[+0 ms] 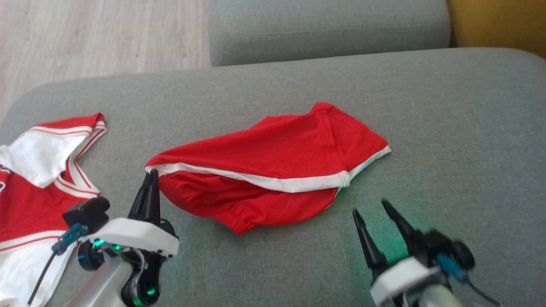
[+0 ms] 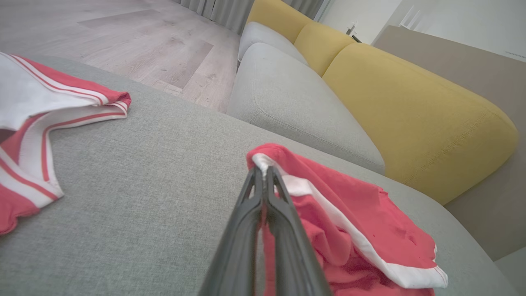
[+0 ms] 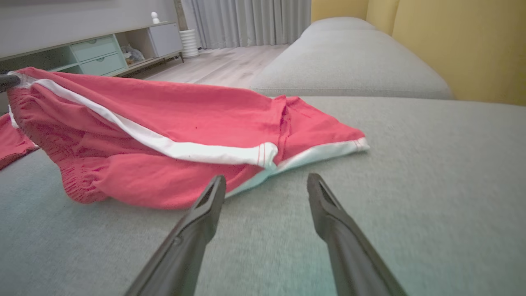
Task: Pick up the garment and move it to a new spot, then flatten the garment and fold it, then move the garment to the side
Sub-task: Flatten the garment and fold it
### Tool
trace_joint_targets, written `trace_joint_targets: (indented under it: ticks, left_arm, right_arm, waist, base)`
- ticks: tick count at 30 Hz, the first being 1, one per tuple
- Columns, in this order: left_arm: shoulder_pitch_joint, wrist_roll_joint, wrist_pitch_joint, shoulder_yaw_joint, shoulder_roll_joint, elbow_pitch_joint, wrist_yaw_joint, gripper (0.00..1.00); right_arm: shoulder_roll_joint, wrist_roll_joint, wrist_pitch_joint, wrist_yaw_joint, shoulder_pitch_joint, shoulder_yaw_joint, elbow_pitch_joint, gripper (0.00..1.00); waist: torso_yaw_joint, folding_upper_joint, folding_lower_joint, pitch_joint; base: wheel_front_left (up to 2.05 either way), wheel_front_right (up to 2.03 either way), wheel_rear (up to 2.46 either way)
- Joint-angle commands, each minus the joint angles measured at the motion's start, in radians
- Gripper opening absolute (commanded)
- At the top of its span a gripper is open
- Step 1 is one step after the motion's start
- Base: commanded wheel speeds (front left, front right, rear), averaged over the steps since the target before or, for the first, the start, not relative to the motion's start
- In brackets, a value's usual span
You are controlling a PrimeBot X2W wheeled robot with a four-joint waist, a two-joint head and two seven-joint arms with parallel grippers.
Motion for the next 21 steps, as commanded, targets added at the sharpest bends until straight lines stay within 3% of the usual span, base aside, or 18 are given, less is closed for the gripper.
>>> trace_joint_targets:
  ticks: [1,12,21]
  left_arm:
    - [-0.052,0.011,-0.003,0.052,0.037,-0.037,0.008,0.00]
    - [-0.100,0.027,0.005,0.043,0.025,-0.052,0.014,0.00]
    - [-0.122,0.034,0.006,0.038,0.021,-0.047,0.012,0.00]
  right_arm:
    - [-0.005,-0.014,-0.006,-0.001,-0.088,0.031,-0.006,1.00]
    - [-0.007,-0.066,-0.006,-0.001,-0.278,0.054,0.238,1.00]
    - [-0.004,-0.050,-0.006,-0.001,-0.335,0.097,0.302,1.00]
  waist:
    - [0.006,0.0000,0.0000,0.016]
    - [0.049,0.0000,0.0000,0.071]
    - [0.064,0.0000,0.0000,0.089]
  base:
    - [0.00,0.00,0.00]
    - [0.00,0.00,0.00]
    - [0.00,0.00,0.00]
